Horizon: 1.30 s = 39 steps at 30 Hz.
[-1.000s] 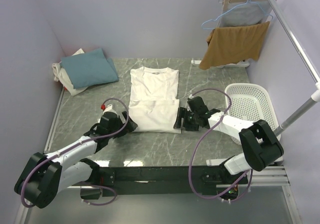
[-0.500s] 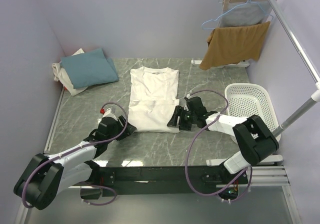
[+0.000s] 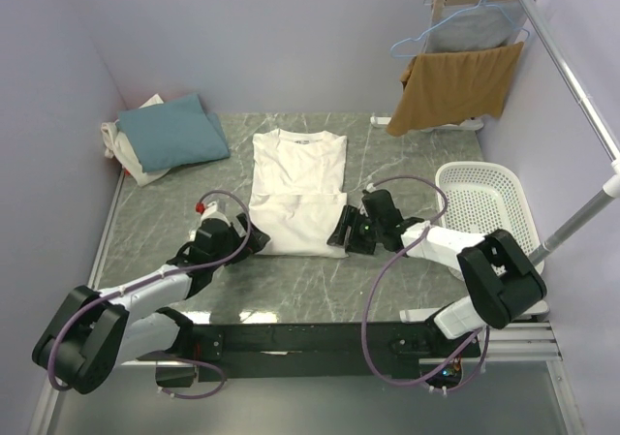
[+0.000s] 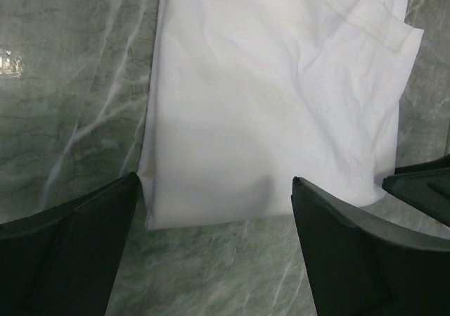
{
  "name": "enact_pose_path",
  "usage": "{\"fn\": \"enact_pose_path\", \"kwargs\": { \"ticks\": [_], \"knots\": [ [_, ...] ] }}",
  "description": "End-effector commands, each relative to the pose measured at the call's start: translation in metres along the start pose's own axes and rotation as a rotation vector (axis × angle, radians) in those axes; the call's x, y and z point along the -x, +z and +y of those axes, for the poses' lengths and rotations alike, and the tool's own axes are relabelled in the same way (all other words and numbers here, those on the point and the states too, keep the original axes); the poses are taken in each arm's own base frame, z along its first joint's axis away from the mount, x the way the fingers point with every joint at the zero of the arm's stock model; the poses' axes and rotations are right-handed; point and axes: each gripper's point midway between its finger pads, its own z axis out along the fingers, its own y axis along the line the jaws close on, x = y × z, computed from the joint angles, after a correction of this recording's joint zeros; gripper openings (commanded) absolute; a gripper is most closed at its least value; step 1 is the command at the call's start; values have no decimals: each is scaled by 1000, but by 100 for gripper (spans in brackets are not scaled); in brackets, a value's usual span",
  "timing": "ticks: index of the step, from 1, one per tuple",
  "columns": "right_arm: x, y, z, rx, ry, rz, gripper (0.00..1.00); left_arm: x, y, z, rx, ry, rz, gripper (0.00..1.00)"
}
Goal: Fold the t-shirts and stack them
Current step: Grab one side of the 2/3 rectangular tshirt with both arms, then fold the long partially folded tshirt into a neat square
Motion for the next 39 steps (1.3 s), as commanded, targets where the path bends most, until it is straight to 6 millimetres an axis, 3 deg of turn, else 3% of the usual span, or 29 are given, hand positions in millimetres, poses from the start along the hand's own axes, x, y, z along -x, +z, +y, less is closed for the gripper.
{"fn": "enact_pose_path", "kwargs": {
  "ticks": [1,8,11,14,15,16,17,20,21,22,26,29,30,37,39],
  "knots": [
    [-23,-11,-49,-198,12,35,75,0,6,17,102,11,10,97],
    [-40,2,-42,-123,62,92,72,-2,12,19,126,17,29,93],
    [-43,8,-40,-99,70,111,70,-4,15,19,122,28,44,83],
    [-47,14,-36,-69,75,133,64,-7,19,17,115,31,63,65],
    [-48,15,-34,-51,75,144,55,-9,20,17,111,32,70,54],
    [-47,17,-32,-42,74,141,50,-10,20,16,102,31,76,49],
    [-48,17,-32,-38,74,144,36,-11,20,14,94,31,79,44],
    [-41,13,-25,-21,53,120,12,-14,18,13,81,35,95,22],
    [-38,11,-24,-19,46,108,8,-14,16,13,81,33,95,6],
    [-37,8,-29,-51,42,96,3,-12,13,11,74,33,87,1],
    [-21,-16,-27,-93,-12,22,0,-19,-2,10,72,24,121,1],
    [-25,-34,-30,-115,-21,10,0,-22,-17,9,64,14,132,1],
    [-28,-37,-30,-108,-20,14,0,-30,-24,16,92,9,169,1],
    [-81,-57,-39,-67,-13,124,0,-61,-58,2,29,-63,244,1],
    [-90,-64,-32,-39,-16,128,0,-73,-68,-7,1,-53,275,1]
  ]
}}
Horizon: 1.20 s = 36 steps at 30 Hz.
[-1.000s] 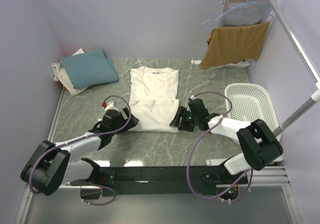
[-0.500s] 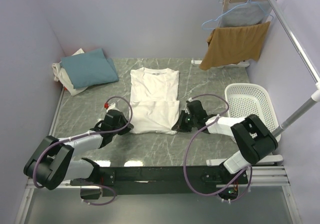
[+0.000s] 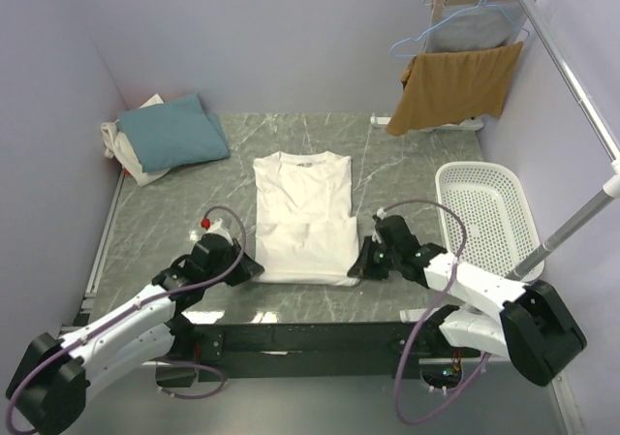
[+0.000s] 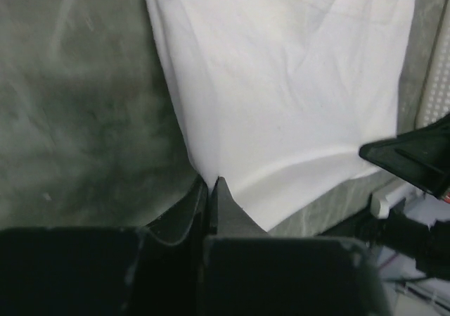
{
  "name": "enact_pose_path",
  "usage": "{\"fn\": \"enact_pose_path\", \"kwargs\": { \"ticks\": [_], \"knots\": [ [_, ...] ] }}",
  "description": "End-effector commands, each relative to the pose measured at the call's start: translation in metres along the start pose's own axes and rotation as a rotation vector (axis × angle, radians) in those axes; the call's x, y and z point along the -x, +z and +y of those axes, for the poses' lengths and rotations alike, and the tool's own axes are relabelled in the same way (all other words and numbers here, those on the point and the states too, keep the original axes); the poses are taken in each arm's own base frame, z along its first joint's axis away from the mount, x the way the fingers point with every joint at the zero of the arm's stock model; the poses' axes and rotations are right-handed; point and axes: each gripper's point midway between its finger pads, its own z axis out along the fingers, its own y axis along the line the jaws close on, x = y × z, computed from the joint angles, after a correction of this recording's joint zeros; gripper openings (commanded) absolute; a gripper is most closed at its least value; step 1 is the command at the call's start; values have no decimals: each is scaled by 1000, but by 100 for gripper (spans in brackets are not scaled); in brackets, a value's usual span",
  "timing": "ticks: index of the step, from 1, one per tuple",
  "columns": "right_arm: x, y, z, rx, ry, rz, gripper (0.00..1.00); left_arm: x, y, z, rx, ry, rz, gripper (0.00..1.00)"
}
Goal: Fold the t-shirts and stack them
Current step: Fold the long partially folded tshirt into a neat square
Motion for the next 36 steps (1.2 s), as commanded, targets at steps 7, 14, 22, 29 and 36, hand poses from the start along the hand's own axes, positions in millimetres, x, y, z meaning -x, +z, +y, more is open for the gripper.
{"fn": "enact_pose_path", "kwargs": {
  "ticks": [7,14,22,29,36],
  "knots": [
    [-15,-50,17,35,-15,-51,6,-13,-39,-32,11,-13,-6,1],
    [52,-66,52,-12,-128,-198,7,50,-34,-64,115,120,-194,2],
    [140,-47,72,-67,-173,-259,7,120,6,-91,159,192,-302,4],
    [205,-3,60,-103,-180,-199,8,197,54,-94,169,192,-363,4],
    [272,44,48,-98,-146,-160,12,238,124,-83,170,179,-336,1]
  ]
}}
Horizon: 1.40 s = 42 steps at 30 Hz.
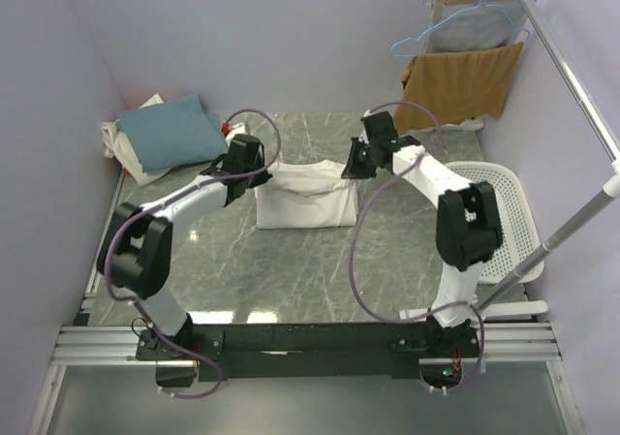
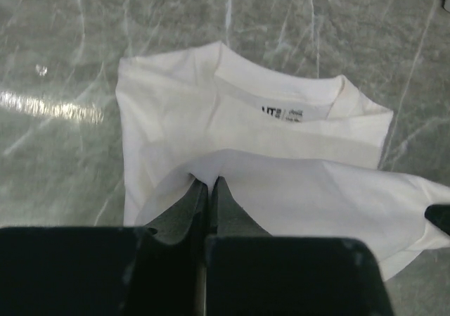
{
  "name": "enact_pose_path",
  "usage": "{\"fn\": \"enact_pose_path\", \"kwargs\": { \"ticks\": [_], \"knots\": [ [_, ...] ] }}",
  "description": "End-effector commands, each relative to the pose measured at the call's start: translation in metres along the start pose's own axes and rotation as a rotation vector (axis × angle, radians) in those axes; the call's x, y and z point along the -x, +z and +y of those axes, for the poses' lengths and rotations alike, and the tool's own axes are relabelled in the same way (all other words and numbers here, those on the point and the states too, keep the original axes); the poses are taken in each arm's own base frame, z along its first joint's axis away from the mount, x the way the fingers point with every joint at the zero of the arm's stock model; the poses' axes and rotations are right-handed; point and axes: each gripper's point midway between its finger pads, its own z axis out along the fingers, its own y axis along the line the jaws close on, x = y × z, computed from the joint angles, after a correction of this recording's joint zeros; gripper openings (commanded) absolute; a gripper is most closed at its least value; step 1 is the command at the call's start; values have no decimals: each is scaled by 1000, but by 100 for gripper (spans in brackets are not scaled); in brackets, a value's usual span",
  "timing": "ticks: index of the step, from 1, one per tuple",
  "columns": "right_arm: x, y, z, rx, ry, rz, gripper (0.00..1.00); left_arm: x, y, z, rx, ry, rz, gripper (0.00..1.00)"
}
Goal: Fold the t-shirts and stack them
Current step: Fold the long partially folded tshirt into a neat square
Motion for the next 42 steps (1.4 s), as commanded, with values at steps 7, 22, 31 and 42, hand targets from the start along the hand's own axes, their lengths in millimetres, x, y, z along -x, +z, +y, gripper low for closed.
{"fn": "enact_pose_path", "kwargs": {
  "ticks": [7,22,31,42],
  "knots": [
    [121,48,-16,-44,-44,-167,82,68,71,7,4,28,-112,70],
    [37,-15,47,117,-174,-109,96,35,-8,-92,-468,105,54,99],
    [-8,9,38,88,-166,-2,92,-28,1,-82,-512,87,216,99],
    [12,68,26,38,-185,31,92,-38,61,-84,-476,117,248,98]
  ]
}}
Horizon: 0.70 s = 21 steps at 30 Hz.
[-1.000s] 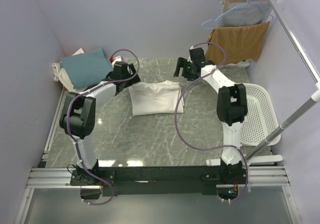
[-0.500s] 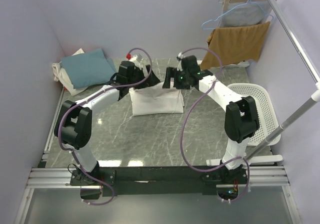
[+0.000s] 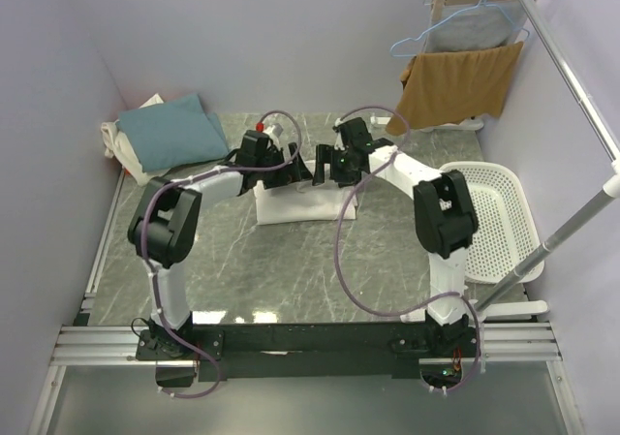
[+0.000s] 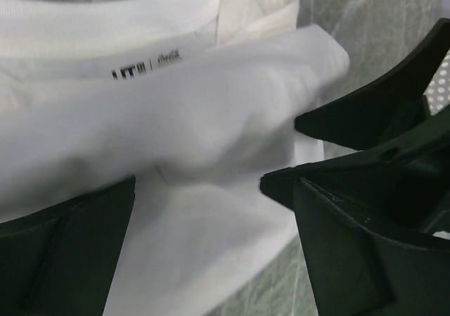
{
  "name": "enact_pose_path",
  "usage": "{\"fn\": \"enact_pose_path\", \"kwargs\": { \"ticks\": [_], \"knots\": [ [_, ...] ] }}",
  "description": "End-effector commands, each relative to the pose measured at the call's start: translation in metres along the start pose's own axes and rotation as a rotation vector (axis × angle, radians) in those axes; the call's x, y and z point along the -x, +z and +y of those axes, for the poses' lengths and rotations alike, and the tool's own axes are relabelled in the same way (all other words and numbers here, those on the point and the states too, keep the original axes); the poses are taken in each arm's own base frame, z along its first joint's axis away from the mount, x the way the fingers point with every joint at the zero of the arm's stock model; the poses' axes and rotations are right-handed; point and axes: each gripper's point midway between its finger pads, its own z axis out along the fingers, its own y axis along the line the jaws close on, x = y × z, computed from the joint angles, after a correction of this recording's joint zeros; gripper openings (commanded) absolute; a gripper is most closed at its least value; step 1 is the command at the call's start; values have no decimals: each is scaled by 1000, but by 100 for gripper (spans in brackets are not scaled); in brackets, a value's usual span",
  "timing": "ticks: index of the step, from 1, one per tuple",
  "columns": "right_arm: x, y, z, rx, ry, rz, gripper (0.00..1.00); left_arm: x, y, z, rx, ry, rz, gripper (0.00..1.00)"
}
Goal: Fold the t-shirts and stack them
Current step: Fold the long partially folded tshirt into a neat square
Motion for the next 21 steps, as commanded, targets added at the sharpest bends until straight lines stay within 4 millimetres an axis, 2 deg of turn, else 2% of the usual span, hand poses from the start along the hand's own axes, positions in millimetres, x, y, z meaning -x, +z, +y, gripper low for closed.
{"fn": "enact_pose_path", "kwargs": {
  "ticks": [1,4,5,6,11,12,13,14,15,17,18,21],
  "knots": [
    [34,16,-5,-12,-26,-53,92,28,20,-9,-36,53,-53,98],
    [56,27,-12,-26,-33,-72,92,45,29,-1,-14,66,-88,98],
    [74,24,-9,-28,-43,-108,92,52,30,1,-6,70,-104,98],
    [69,32,-15,-48,-44,-75,92,57,30,3,0,70,-114,98],
    [95,35,-18,-82,-65,-130,93,79,23,27,36,38,-161,99],
    [92,42,-23,-103,-63,-114,94,81,22,33,43,32,-163,99],
    [94,45,-26,-114,-64,-113,94,79,24,38,49,27,-154,99],
    [106,43,-24,-118,-65,-138,94,77,28,45,60,22,-143,99],
    [94,55,-33,-145,-56,-86,94,76,30,50,71,18,-137,99],
    [99,59,-39,-157,-46,-86,94,68,36,64,91,5,-117,99],
    [93,66,-42,-161,-41,-68,94,66,37,69,95,-2,-114,99],
    [92,69,-54,-191,-26,-69,95,54,41,85,136,-14,-95,98]
  ]
}}
